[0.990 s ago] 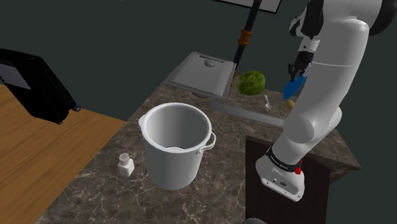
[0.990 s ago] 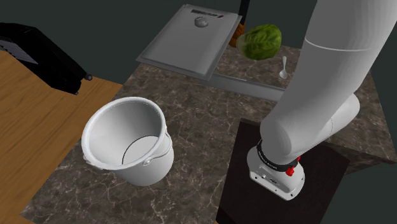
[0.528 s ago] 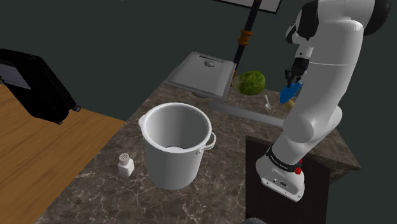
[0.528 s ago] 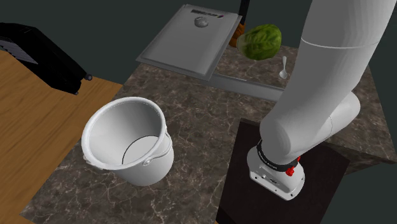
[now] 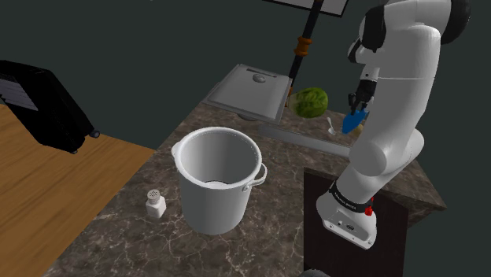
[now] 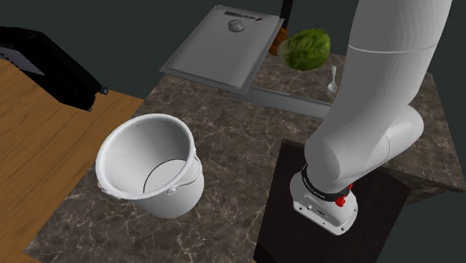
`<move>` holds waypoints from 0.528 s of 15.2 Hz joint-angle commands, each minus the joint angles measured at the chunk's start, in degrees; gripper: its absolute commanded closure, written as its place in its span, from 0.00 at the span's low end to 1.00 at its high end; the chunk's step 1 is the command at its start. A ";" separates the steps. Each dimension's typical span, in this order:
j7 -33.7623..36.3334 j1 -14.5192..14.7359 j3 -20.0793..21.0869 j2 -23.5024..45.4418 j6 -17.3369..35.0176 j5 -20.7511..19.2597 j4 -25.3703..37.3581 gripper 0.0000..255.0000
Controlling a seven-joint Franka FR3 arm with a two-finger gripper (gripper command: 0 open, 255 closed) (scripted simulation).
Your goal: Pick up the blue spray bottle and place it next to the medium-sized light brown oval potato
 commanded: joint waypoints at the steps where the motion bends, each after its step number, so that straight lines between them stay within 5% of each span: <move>1: -0.43 -0.41 0.44 0.84 1.29 0.66 -0.73 1.00; 8: -1.23 -1.28 1.48 2.71 3.54 2.14 -1.77 1.00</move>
